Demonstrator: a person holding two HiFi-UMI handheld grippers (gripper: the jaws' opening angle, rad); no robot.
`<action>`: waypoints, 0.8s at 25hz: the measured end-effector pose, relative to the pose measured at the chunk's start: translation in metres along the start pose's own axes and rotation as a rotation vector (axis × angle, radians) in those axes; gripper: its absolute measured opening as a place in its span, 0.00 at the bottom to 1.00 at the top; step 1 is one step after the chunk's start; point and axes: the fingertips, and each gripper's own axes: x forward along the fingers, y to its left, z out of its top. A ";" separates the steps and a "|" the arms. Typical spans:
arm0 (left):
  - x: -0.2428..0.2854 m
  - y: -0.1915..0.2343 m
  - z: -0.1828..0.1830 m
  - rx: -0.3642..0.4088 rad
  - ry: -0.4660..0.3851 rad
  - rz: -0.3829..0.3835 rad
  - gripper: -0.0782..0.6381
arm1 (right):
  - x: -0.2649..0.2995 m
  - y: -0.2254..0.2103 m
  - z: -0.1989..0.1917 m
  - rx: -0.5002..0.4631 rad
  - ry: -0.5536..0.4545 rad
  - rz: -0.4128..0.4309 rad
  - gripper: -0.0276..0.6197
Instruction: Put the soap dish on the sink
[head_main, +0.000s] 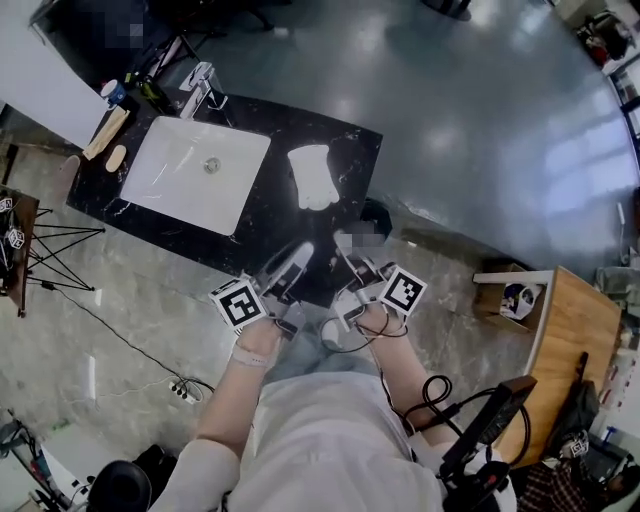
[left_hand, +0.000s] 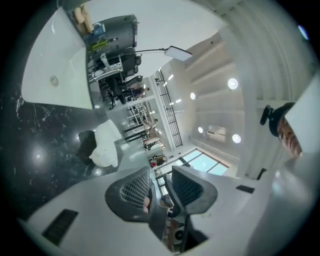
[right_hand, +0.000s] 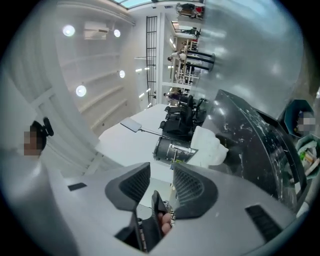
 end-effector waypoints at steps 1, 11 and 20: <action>-0.003 -0.016 0.000 0.041 -0.004 -0.013 0.28 | -0.004 0.014 0.000 -0.019 0.000 0.025 0.27; -0.038 -0.133 -0.017 0.212 -0.072 -0.090 0.28 | -0.046 0.136 -0.023 -0.168 0.037 0.233 0.18; -0.060 -0.179 -0.027 0.266 -0.107 -0.133 0.22 | -0.069 0.181 -0.045 -0.222 0.073 0.293 0.15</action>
